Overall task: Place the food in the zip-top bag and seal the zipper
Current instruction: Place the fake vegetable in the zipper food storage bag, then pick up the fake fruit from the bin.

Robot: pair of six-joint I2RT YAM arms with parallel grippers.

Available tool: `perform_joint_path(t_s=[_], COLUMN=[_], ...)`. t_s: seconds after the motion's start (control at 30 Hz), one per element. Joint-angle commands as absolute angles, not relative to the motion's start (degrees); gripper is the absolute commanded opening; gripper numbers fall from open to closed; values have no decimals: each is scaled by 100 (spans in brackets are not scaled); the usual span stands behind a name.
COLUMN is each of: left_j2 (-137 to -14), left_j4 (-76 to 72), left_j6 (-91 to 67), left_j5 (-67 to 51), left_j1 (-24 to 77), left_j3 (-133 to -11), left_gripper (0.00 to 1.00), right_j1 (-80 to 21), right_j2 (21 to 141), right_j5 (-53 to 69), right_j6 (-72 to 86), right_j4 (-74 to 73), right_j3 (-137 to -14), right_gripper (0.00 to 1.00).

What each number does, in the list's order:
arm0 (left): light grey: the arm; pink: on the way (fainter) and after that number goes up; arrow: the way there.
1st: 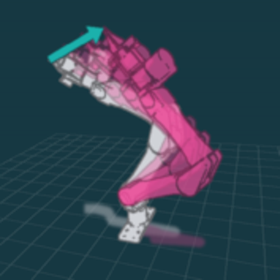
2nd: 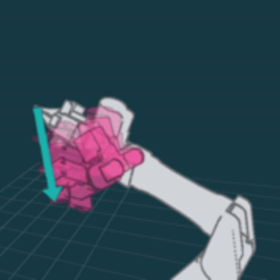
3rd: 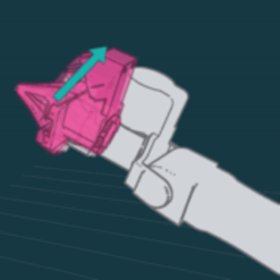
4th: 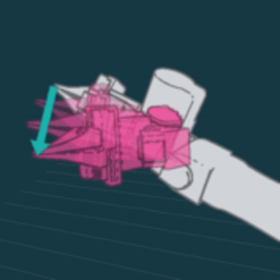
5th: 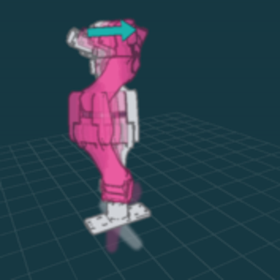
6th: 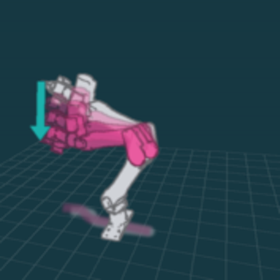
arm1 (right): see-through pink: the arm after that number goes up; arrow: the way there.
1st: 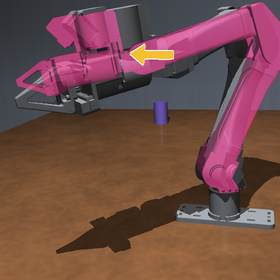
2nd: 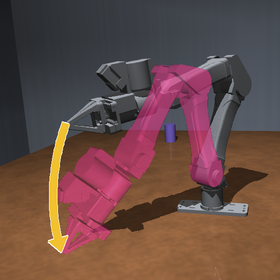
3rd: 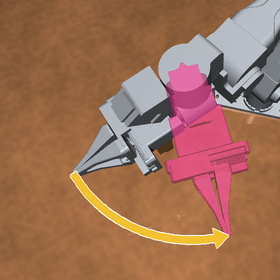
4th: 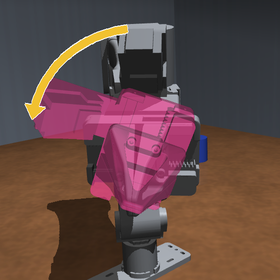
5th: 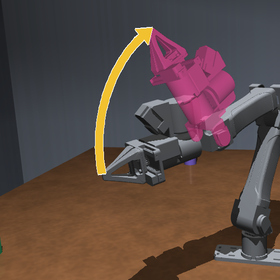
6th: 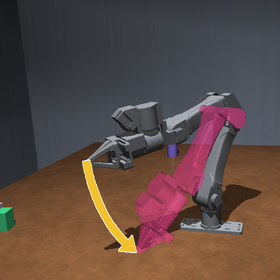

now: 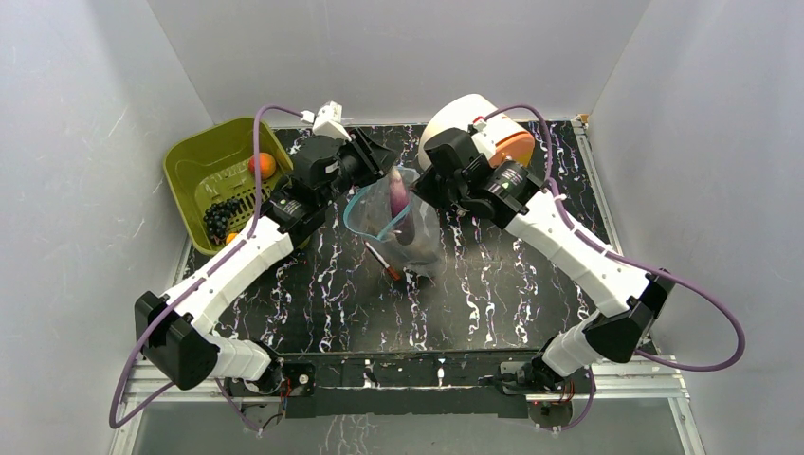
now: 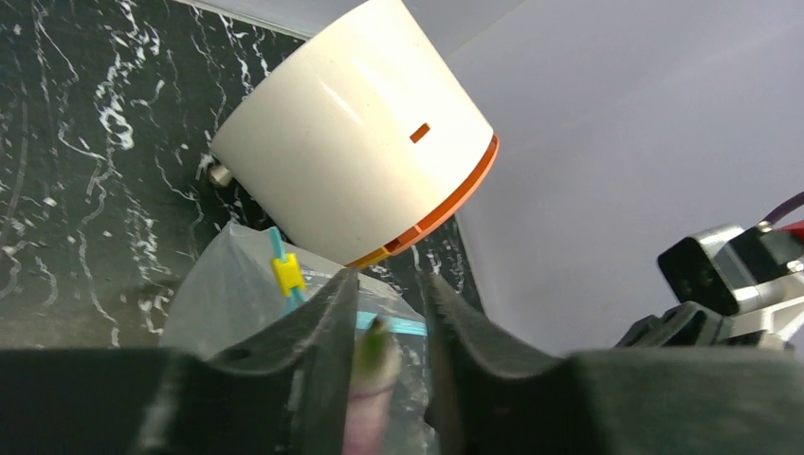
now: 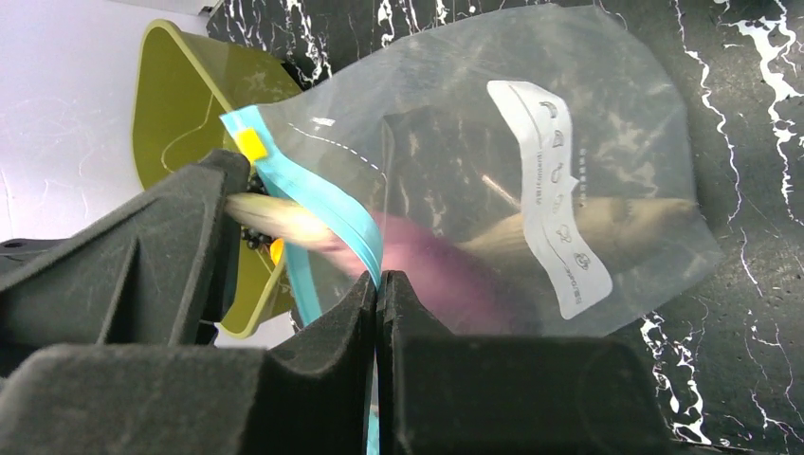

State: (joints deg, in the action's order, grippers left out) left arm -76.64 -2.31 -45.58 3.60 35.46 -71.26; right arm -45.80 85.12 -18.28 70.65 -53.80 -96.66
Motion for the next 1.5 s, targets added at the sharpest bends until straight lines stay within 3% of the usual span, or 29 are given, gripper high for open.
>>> perform_joint_path(t_s=[0.0,0.17,0.6,1.07,1.47], left_j2=[-7500,-7527,-7511,-7537,-7812], left_j4=[-184,409,1524,2312,2819], left_j6=[-4294,-3990,-3164,-2966,-2703], left_j5=[503,624,956,1270,502], left_j1=[3604,3604,3604,3528,1754], left_j3=[-7231,-7670,-8269,-8395,-8801], left_gripper=[40,58,71,72,67], right_j1=[-4445,-4349,-4267,-4269,-4265], right_j2=[8214,8079,7682,7217,6754], right_j5=[-1820,-1748,-1681,-1637,-1873], right_j6=[7108,6968,5910,4392,4178], right_j4=[-4986,-4904,-4804,-4965,-5200], right_j3=[-9647,-9429,-9220,-9151,-8807], right_gripper=[0,0,0,0,0])
